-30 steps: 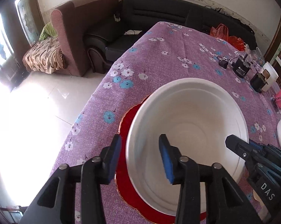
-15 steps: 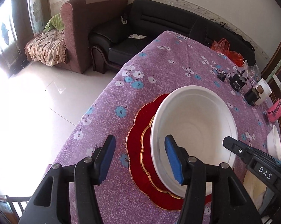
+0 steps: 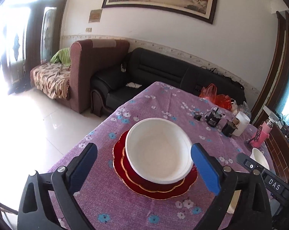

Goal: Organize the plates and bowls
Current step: 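Lower the white bowl onto the red plate stack and open the right tool, then move the right tool to the beige plastic bowl and grasp its rim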

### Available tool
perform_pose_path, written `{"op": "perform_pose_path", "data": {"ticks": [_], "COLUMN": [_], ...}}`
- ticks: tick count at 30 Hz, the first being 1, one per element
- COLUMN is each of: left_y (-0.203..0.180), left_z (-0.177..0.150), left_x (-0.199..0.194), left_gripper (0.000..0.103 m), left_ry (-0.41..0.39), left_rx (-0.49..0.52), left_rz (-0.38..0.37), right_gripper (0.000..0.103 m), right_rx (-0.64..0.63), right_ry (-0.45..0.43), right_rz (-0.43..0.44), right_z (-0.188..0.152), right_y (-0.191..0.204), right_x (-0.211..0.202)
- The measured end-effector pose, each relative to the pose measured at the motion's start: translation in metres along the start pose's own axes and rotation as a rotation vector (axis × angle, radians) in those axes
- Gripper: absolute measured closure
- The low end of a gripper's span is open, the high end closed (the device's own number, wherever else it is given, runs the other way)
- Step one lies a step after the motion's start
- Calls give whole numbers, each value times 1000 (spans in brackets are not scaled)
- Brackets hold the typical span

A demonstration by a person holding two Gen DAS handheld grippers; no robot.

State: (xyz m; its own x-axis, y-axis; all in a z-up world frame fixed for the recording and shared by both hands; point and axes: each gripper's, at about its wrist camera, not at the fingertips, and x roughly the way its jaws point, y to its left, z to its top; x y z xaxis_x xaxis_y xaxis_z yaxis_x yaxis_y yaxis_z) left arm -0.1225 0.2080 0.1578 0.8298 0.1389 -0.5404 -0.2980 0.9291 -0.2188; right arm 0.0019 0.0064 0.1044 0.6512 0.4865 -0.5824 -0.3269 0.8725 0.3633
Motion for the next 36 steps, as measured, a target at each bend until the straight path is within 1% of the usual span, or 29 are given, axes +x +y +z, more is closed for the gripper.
{"op": "perform_pose_path", "data": {"ticks": [2, 3, 4, 6, 9, 11, 13, 14, 17, 19, 23, 27, 34, 35, 36], "left_y": [-14, -21, -28, -41, -56, -66, -80, -89, -112, -122, -136, -143, -157, -159, -161], "left_z": [-5, -8, -11, -16, -28, -37, -46, -52, -68, -76, -84, -90, -99, -99, -100], "left_x": [-10, -12, -12, -11, -6, -5, -1, 2, 12, 16, 20, 26, 52, 57, 62], "left_gripper": [3, 2, 2, 2, 2, 2, 2, 2, 2, 2, 2, 2, 3, 7, 17], "left_ry": [-28, -25, -10, 34, 86, 98, 132, 158, 226, 256, 273, 291, 332, 338, 349], "left_rx": [13, 22, 33, 56, 63, 65, 93, 111, 148, 161, 202, 224, 288, 291, 296], "left_rz": [-23, -45, -66, -94, -131, -142, -153, -170, -214, -225, -211, -202, -178, -180, -180], "right_gripper": [49, 43, 39, 38, 37, 38, 38, 38, 38, 38, 38, 38, 38, 38, 38], "right_rx": [2, 11, 27, 73, 150, 205, 262, 284, 316, 329, 337, 321, 316, 315, 312], "right_ry": [-66, -92, -120, -162, -189, -186, -175, -164, -132, -120, -100, -63, 3, 16, 26], "right_rz": [-30, -49, -72, -107, -171, -226, -264, -276, -289, -283, -264, -234, -183, -179, -180], "right_z": [-8, -11, -15, -21, -31, -42, -55, -61, -73, -79, -85, -87, -83, -82, -81], "right_y": [-15, -24, -35, -59, -100, -129, -156, -167, -188, -194, -198, -192, -184, -183, -181], "right_x": [-29, -41, -55, -81, -111, -126, -139, -144, -150, -151, -147, -131, -102, -98, -93]}}
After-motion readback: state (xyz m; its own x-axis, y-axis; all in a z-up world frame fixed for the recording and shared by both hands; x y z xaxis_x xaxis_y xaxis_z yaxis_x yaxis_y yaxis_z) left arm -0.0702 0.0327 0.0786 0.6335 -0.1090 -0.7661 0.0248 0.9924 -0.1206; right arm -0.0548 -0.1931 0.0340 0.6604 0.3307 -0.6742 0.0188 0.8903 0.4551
